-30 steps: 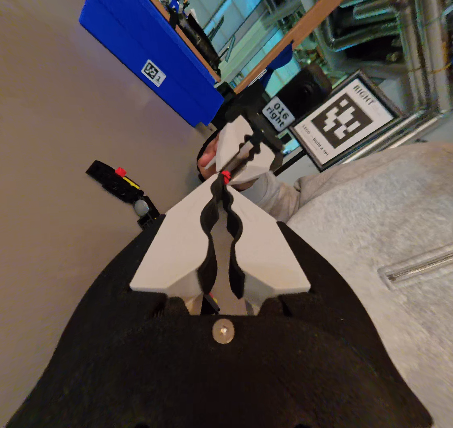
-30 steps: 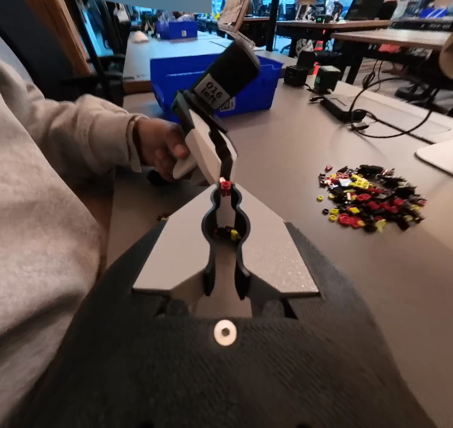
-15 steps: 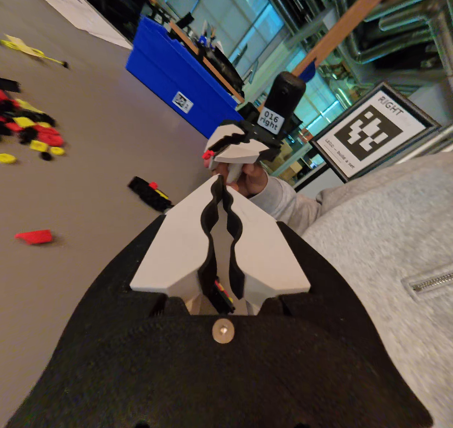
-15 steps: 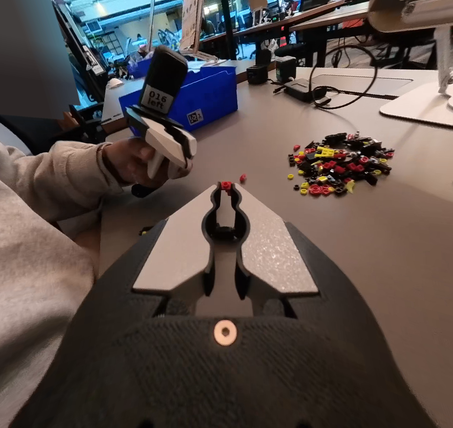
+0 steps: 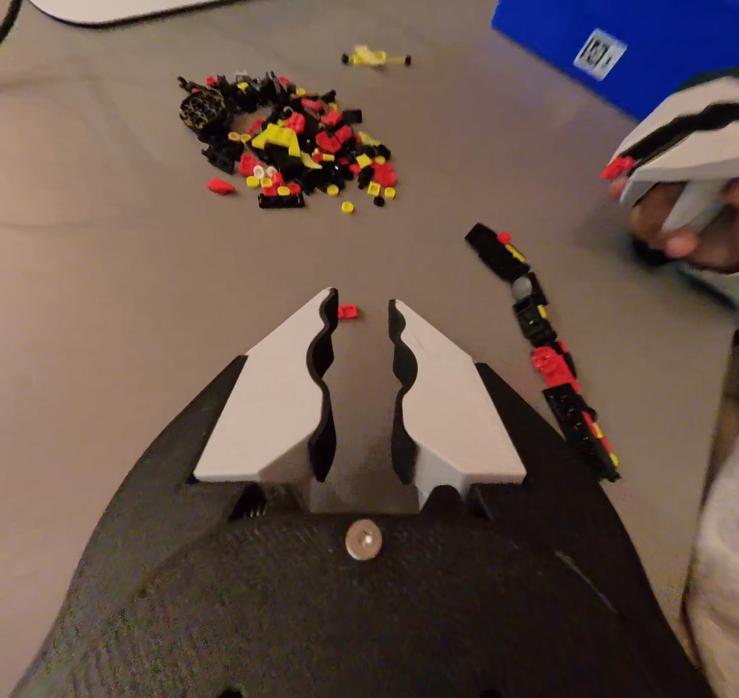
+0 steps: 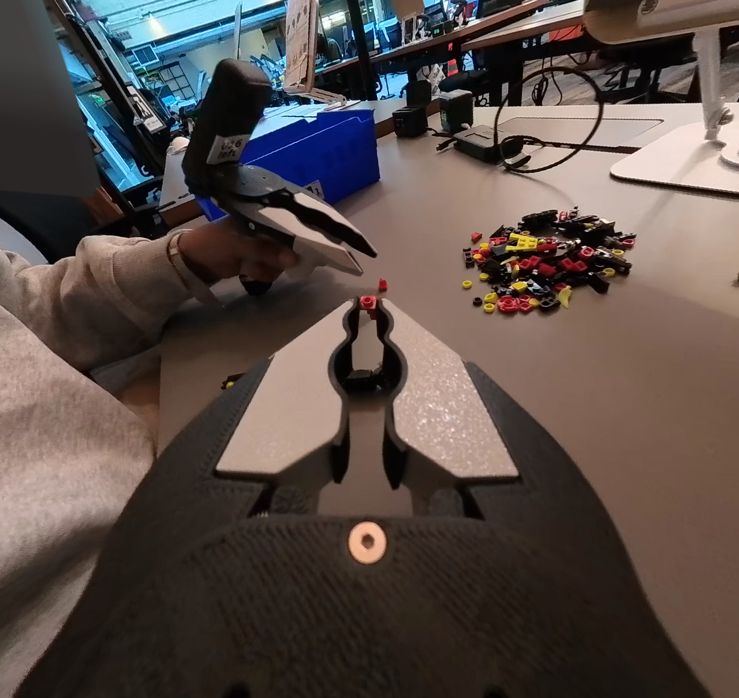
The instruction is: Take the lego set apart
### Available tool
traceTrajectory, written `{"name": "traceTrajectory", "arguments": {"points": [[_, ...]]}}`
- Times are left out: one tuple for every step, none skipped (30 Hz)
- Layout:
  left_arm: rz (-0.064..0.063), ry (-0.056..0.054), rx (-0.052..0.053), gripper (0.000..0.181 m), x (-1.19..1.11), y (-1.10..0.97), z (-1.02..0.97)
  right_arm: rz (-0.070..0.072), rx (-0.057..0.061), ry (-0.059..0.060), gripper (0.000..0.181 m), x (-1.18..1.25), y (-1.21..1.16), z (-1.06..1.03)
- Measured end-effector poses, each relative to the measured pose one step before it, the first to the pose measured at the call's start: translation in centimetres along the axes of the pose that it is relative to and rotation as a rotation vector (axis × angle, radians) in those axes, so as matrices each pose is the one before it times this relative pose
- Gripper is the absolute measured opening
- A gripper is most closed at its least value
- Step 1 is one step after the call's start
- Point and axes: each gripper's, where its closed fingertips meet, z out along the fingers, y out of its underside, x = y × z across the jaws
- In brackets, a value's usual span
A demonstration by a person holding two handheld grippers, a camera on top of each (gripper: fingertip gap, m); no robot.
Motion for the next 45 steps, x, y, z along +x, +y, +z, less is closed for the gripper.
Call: {"name": "traceTrajectory", "arguments": {"points": [[0.0273, -0.0227, -0.0221, 0.026, 0.0, 0.247, 0.246, -0.0068, -0.0053, 0.0, 0.005, -0.069, 0.069, 0.062], [0.0201, -0.0266, -0.0146, 0.026, -0.134, 0.129, 0.192, -0.0064, -0.0052, 0.0001, 0.005, -0.068, 0.076, 0.063], [0.0147, -0.0244, -0.0171, 0.026, -0.186, 0.16, 0.208, -0.0056, -0.0046, 0.0007, 0.006, -0.048, 0.065, 0.054], [0.0095, -0.0138, -0.0269, 0.027, -0.094, 0.301, 0.28, -0.0046, -0.0042, 0.0014, 0.006, -0.033, 0.055, 0.052], [0.0044, -0.005, -0.0313, 0.028, -0.008, 0.362, 0.327, -0.0033, -0.0042, 0.0014, 0.006, -0.018, 0.059, 0.052], [0.0015, -0.0068, -0.0316, 0.028, -0.069, 0.36, 0.33, -0.0023, -0.0042, 0.0004, 0.006, -0.026, 0.056, 0.047], [0.0007, -0.0051, -0.029, 0.029, -0.07, 0.319, 0.311, -0.002, -0.003, 0.0004, 0.006, -0.016, 0.041, 0.029], [0.0012, -0.0022, -0.0187, 0.031, -0.049, 0.175, 0.221, -0.0014, -0.0019, 0.0011, 0.006, 0.003, 0.024, 0.031], [0.003, 0.0041, 0.0014, 0.03, 0.015, -0.094, 0.084, -0.0004, -0.0017, 0.0012, 0.006, 0.009, 0.031, 0.017], [-0.0012, 0.0059, -0.0023, 0.03, -0.003, -0.027, 0.074, 0.0012, -0.0015, 0.0013, 0.006, 0.036, 0.008, 0.024], [-0.0066, 0.0042, -0.0001, 0.025, -0.072, -0.058, 0.048, 0.0048, 0.002, 0.0006, 0.005, 0.046, -0.041, 0.048], [-0.0024, 0.0206, -0.0012, 0.021, 0.17, -0.021, 0.02, 0.0097, 0.0105, -0.0007, 0.005, 0.094, -0.183, 0.098], [-0.0013, 0.0263, -0.004, 0.016, 0.278, 0.04, 0.038, 0.0146, 0.0211, 0.0006, 0.006, 0.173, -0.365, 0.148], [-0.0035, 0.0079, 0.0023, 0.011, 0.033, -0.033, -0.02, 0.0187, 0.0217, 0.0047, 0.006, 0.324, -0.428, 0.201], [0.0002, 0.0036, 0.0047, 0.01, 0.025, -0.076, -0.049, 0.0215, 0.0065, 0.0127, 0.006, 0.528, -0.274, 0.249], [0.0086, -0.0008, 0.0119, 0.009, 0.032, -0.187, -0.078, 0.0193, -0.0121, 0.0179, 0.006, 0.676, -0.105, 0.32], [0.0125, -0.0016, 0.0195, 0.009, 0.074, -0.34, -0.111, 0.0105, -0.024, 0.0201, 0.006, 0.771, -0.019, 0.406], [0.009, 0.004, 0.0215, 0.009, 0.155, -0.473, -0.112, -0.0034, -0.0267, 0.016, 0.006, 0.773, -0.073, 0.512], [0.0059, 0.0112, 0.0175, 0.009, 0.247, -0.573, -0.06, -0.0195, -0.0253, 0.0125, 0.006, 0.825, -0.199, 0.675], [0.0066, 0.0081, 0.0134, 0.009, 0.153, -0.7, 0.003, -0.031, -0.0268, 0.0163, 0.006, 1.006, -0.285, 0.828], [0.0128, 0.0022, 0.0105, 0.009, 0.025, -0.846, 0.06, -0.035, -0.0262, 0.0214, 0.006, 1.185, -0.368, 0.967], [0.0205, -0.0054, 0.0109, 0.009, -0.14, -1.018, 0.131, -0.0356, -0.0187, 0.0222, 0.006, 1.239, -0.532, 1.081], [0.0242, -0.0139, 0.0103, 0.009, -0.368, -1.121, 0.248, -0.0326, -0.0089, 0.0231, 0.005, 1.213, -0.659, 1.142], [0.0215, -0.0142, 0.0058, 0.009, -0.51, -1.065, 0.442, -0.0286, -0.0063, 0.02, 0.005, 1.051, -0.645, 1.194], [0.0103, -0.0017, -0.0014, 0.009, -0.458, -0.916, 0.636, -0.0203, -0.0114, 0.0125, 0.005, 0.829, -0.507, 1.207], [-0.0013, 0.01, -0.0079, 0.009, -0.391, -0.728, 0.785, -0.0103, -0.0213, 0.0099, 0.005, 0.7, -0.278, 1.175], [-0.0104, 0.0155, -0.017, 0.009, -0.361, -0.442, 0.89, -0.007, -0.0303, 0.0105, 0.005, 0.606, -0.062, 1.098], [-0.0156, 0.0196, -0.0246, 0.009, -0.292, -0.184, 0.905, -0.01, -0.0317, 0.0085, 0.005, 0.463, 0.064, 0.966], [-0.0194, 0.0161, -0.0142, 0.009, -0.282, -0.221, 0.785, -0.0121, -0.0287, 0.0077, 0.005, 0.339, 0.134, 0.823], [-0.0174, 0.0106, 0.0011, 0.009, -0.252, -0.295, 0.599, -0.0127, -0.023, 0.007, 0.005, 0.228, 0.161, 0.647], [-0.0117, 0.0041, 0.0091, 0.009, -0.251, -0.32, 0.426, -0.0112, -0.015, 0.0038, 0.005, 0.112, 0.165, 0.499], [-0.0076, -0.0022, 0.0123, 0.009, -0.248, -0.271, 0.267, -0.0078, -0.0096, 0.0059, 0.005, 0.112, 0.186, 0.351], [-0.0057, -0.0064, 0.0087, 0.009, -0.245, -0.166, 0.18, -0.0033, -0.0068, 0.0106, 0.005, 0.181, 0.193, 0.202], [-0.0046, -0.007, 0.0069, 0.01, -0.225, -0.097, 0.089, 0.0009, -0.0031, 0.0051, 0.006, 0.106, 0.17, 0.119], [-0.0048, -0.0068, 0.0092, 0.01, -0.177, -0.097, 0.011, 0.0052, 0.0013, -0.0056, 0.005, -0.033, 0.082, 0.038], [-0.0056, -0.0008, 0.0088, 0.013, -0.076, -0.073, -0.065, 0.0084, 0.0043, -0.0055, 0.008, -0.029, 0.029, -0.043], [-0.0085, 0.0048, 0.0016, 0.018, 0.005, 0.031, -0.142, 0.0086, 0.0047, 0.0009, 0.014, 0.087, -0.029, -0.132], [-0.0115, 0.005, -0.0027, 0.022, 0.009, 0.08, -0.218, 0.0084, 0.0041, 0.0047, 0.017, 0.158, -0.057, -0.258], [-0.0087, 0.0048, 0.003, 0.027, 0.034, -0.011, -0.317, 0.0113, 0.0046, 0.0116, 0.019, 0.284, -0.097, -0.402], [-0.0042, -0.0024, 0.0088, 0.032, -0.04, -0.074, -0.436, 0.0151, 0.0107, 0.0191, 0.021, 0.385, -0.209, -0.544], [-0.0033, -0.0112, 0.0127, 0.036, -0.123, -0.132, -0.601, 0.0142, 0.0183, 0.013, 0.023, 0.24, -0.367, -0.743], [0.0019, -0.0033, 0.0137, 0.041, 0.116, -0.116, -0.87, 0.012, 0.0237, 0.0074, 0.024, 0.047, -0.502, -1.049], [0.0066, 0.0011, 0.0175, 0.041, 0.31, -0.049, -1.085, 0.0071, 0.0289, 0.0084, 0.023, -0.057, -0.552, -1.394], [0.0088, 0.0038, 0.018, 0.041, 0.449, 0.106, -1.247, 0.0007, 0.0346, 0.0139, 0.023, -0.047, -0.538, -1.696], [0.0098, 0.0051, 0.0126, 0.04, 0.552, 0.357, -1.314, -0.0063, 0.037, 0.0212, 0.021, 0.06, -0.425, -1.905]]}}
